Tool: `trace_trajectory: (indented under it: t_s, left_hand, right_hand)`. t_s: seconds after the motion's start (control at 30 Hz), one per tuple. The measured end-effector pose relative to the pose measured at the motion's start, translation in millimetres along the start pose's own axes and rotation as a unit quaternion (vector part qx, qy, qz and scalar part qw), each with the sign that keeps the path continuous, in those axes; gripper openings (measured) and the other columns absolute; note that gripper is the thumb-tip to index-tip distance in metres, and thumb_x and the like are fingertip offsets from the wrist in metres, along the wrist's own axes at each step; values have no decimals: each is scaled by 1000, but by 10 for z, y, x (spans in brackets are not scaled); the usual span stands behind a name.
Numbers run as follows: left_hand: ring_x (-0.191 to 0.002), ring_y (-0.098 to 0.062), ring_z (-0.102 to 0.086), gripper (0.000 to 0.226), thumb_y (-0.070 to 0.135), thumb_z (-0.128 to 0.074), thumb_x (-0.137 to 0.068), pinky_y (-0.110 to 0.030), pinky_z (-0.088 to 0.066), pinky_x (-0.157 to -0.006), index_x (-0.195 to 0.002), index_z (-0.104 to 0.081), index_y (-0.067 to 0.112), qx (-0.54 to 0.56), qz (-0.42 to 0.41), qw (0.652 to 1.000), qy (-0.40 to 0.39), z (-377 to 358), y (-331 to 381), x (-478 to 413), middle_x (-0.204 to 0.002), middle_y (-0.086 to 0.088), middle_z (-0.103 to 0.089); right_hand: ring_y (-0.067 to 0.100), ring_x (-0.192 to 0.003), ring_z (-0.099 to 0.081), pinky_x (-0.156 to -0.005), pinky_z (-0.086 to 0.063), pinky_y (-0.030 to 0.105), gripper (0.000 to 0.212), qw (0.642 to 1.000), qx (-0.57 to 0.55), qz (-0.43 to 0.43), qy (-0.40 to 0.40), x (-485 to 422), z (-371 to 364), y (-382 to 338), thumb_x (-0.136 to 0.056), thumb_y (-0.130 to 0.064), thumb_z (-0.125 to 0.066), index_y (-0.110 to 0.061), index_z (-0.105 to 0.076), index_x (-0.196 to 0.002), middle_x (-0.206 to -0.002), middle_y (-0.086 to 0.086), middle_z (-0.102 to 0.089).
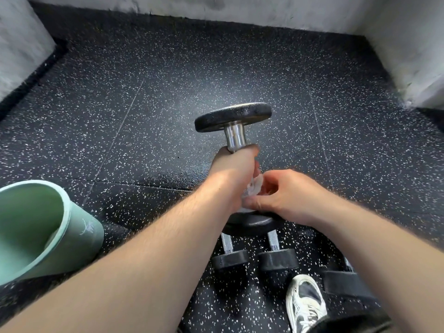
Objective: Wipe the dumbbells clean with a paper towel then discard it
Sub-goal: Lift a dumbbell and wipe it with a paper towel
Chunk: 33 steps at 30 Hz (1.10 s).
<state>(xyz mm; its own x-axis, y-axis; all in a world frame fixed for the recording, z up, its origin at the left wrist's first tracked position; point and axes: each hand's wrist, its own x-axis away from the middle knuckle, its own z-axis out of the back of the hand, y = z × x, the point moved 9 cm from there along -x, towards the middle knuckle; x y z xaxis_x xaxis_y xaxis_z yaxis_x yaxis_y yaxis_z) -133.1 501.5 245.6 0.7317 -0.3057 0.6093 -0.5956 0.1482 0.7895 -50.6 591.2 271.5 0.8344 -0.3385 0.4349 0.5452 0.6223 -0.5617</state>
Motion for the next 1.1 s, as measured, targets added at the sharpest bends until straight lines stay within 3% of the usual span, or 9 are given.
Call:
trace_trajectory:
  t_s: [0.13, 0.2, 0.3, 0.37, 0.6, 0.77, 0.93, 1.0, 1.1]
  left_hand:
    - [-68, -23, -63, 17, 32, -71, -87, -50, -57, -88, -90, -60, 19, 16, -1, 1000, -3, -27, 6, 15, -62, 1, -62]
    - [-66, -23, -62, 19, 30, -75, -83, -46, -58, -81, -82, -59, 20, 22, -7, 1000, -11, -33, 17, 26, -58, 1, -61]
    - [-58, -22, -57, 26, 31, -79, -79, -39, -53, -67, -66, -60, 18, 7, -24, 999, -34, -52, 60, 41, -45, 3, -55]
    - [-53, -22, -54, 30, 34, -78, -77, -40, -49, -69, -60, -62, 16, -8, -22, 998, -58, -76, 79, 46, -47, 0, -56]
    - [-49, -21, -46, 23, 13, -61, -89, -37, -44, -71, -70, -49, 13, 29, -47, 967, -248, -306, 201, 223, -49, -2, -43]
    - [-46, -21, -50, 9, 13, -58, -70, -25, -48, -55, -62, -56, 14, 32, -91, 935, -342, -393, 297, 439, -45, -2, -44]
    - [-49, -23, -47, 17, 11, -57, -69, -29, -45, -59, -53, -57, 15, 44, -94, 940, -324, -382, 279, 423, -49, -4, -44]
    - [-50, -22, -46, 18, 11, -61, -72, -32, -44, -63, -56, -55, 15, 52, -77, 952, -292, -364, 261, 403, -50, -3, -44]
    - [-47, -19, -46, 15, 9, -62, -87, -32, -44, -63, -75, -54, 12, 84, -48, 967, -236, -320, 244, 351, -51, -2, -45]
  right_hand:
    - [1, -82, -65, -70, -50, 23, 41, 1000, -8, -14, -18, 8, -28, 16, -68, -67, -78, -37, -75, -95, -83, -20, -71]
    - [5, -79, -68, -68, -49, 27, 36, 998, -37, -12, -43, -5, -81, 48, -67, -68, -77, -40, -77, -91, -81, -17, -75]
    - [17, -91, -73, -90, -53, 38, 33, 992, -85, 12, -95, -4, -166, 63, -73, -61, -77, -35, -78, -94, -87, -12, -78]
    - [19, -95, -73, -98, -51, 40, 39, 985, -115, 14, -126, 28, -180, 62, -71, -60, -78, -30, -79, -95, -91, -9, -79]
    - [27, -105, -71, -107, -45, 41, 54, 950, -242, 21, -197, 90, -236, 85, -67, -49, -83, -8, -76, -103, -108, 8, -77]
    - [24, -112, -69, -112, -40, 41, 43, 932, -257, 31, -253, 164, -294, 68, -70, -39, -82, -11, -77, -103, -114, 4, -75]
    - [22, -105, -71, -101, -47, 31, 36, 943, -228, 38, -241, 172, -248, 47, -74, -36, -82, -13, -76, -102, -108, 5, -77]
    - [16, -92, -73, -87, -51, 22, 29, 945, -225, 46, -232, 207, -208, 18, -77, -33, -78, -14, -75, -98, -98, 0, -78]
    - [17, -89, -72, -86, -53, 32, 33, 953, -236, 50, -182, 241, -103, 6, -77, -41, -78, -16, -74, -98, -95, 1, -78]
